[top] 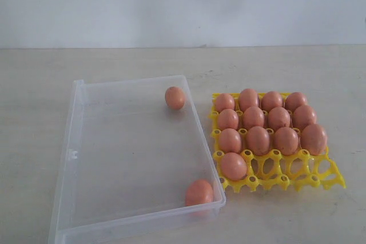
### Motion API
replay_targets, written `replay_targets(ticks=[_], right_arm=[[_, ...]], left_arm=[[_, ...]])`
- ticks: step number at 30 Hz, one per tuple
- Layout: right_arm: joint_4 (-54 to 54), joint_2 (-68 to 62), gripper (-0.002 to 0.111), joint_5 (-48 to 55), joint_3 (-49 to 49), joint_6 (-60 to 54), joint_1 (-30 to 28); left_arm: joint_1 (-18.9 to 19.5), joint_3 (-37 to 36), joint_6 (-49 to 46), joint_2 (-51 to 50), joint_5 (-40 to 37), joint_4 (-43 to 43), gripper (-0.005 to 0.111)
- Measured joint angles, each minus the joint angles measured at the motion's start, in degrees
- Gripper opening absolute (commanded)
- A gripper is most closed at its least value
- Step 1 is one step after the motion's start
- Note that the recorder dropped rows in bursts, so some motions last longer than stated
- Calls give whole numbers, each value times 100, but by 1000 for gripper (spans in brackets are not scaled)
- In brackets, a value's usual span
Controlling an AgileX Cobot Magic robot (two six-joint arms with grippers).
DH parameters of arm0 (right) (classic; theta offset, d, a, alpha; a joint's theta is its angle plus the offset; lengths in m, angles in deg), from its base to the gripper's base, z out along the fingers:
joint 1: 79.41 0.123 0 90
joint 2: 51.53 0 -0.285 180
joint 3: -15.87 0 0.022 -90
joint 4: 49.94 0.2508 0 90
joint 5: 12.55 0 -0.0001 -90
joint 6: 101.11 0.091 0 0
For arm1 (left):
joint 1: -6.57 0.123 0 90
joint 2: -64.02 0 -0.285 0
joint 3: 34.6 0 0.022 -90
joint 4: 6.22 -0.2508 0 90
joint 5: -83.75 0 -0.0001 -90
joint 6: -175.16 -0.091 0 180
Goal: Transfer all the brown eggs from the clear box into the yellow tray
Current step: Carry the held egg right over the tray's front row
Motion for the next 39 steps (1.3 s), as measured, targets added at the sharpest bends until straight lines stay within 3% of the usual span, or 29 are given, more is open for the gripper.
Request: replay_targets(ticks=[1,2,7,13,15,21,27,39], right_arm=[[915,25,0,0,-11,-677,0],[2512,34,0,12,-11,-1936,0],[6251,48,0,-757,324,-5367,0],[10198,74,0,-2962,1123,-9191,0],[11066,74,0,-3433,1427,-10559,0],[11615,83,0,-3716,2413,-12107,0],[11642,95,0,-3589,3357,-12270,52],[11651,84,0,-4435,3431,-12293,716]], left_arm=[[0,0,0,0,0,0,4],[0,0,0,0,0,0,4],[0,0,0,0,0,0,4],[0,0,0,0,0,0,4],[0,0,0,0,0,0,4],[0,0,0,0,0,0,4],[0,0,0,0,0,0,4],[0,0,0,0,0,0,4]])
